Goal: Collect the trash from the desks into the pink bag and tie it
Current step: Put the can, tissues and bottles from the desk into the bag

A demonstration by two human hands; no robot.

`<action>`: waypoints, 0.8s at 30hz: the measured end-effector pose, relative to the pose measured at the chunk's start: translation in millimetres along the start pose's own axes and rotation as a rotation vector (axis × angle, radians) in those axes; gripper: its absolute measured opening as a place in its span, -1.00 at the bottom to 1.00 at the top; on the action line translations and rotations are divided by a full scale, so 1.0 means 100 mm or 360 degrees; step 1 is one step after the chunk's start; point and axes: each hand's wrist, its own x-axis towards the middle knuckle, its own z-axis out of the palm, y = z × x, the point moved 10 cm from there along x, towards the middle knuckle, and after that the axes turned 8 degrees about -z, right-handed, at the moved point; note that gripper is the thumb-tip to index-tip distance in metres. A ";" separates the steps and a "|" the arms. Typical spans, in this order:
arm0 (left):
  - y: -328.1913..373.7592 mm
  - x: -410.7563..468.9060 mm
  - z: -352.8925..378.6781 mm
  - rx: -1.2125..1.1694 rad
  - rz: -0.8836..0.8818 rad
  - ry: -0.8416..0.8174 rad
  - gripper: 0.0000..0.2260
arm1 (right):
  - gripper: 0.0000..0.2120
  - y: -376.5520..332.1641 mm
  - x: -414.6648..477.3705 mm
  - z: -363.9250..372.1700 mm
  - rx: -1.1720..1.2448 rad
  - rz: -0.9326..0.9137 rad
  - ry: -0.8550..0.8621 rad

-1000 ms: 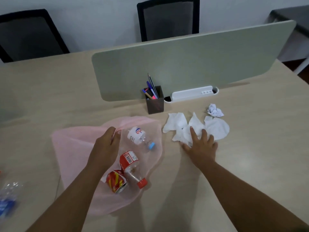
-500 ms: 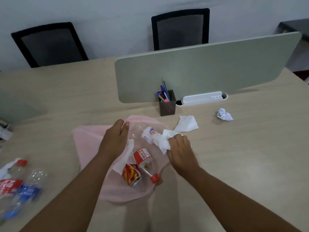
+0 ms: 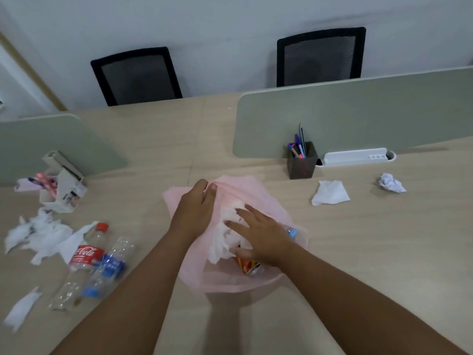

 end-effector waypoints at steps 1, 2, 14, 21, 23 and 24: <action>0.00 0.01 0.02 -0.0004 0.0004 -0.0007 -0.68 | -0.42 0.02 -0.08 -0.03 -0.0083 -0.0019 0.0061; 0.00 0.03 0.06 -0.0011 0.0005 -0.0017 -0.68 | -0.48 0.06 -0.17 -0.08 -0.0170 -0.0029 0.0150; 0.25 0.43 0.94 0.0061 0.0008 -0.0083 -0.69 | -0.27 2.35 -1.20 -0.17 -0.0184 0.1223 0.0308; 0.21 0.59 1.15 0.0128 -0.0018 -0.0061 -0.71 | -0.39 2.80 -0.99 0.42 -0.0019 0.1195 0.0000; 0.20 0.60 1.16 0.0136 -0.0031 -0.0073 -0.72 | -0.62 2.73 -1.03 0.40 -0.0101 0.1148 0.0157; 0.19 0.60 1.15 0.0137 -0.0036 -0.0075 -0.72 | -0.73 2.67 -1.09 0.35 -0.0188 0.1150 0.0253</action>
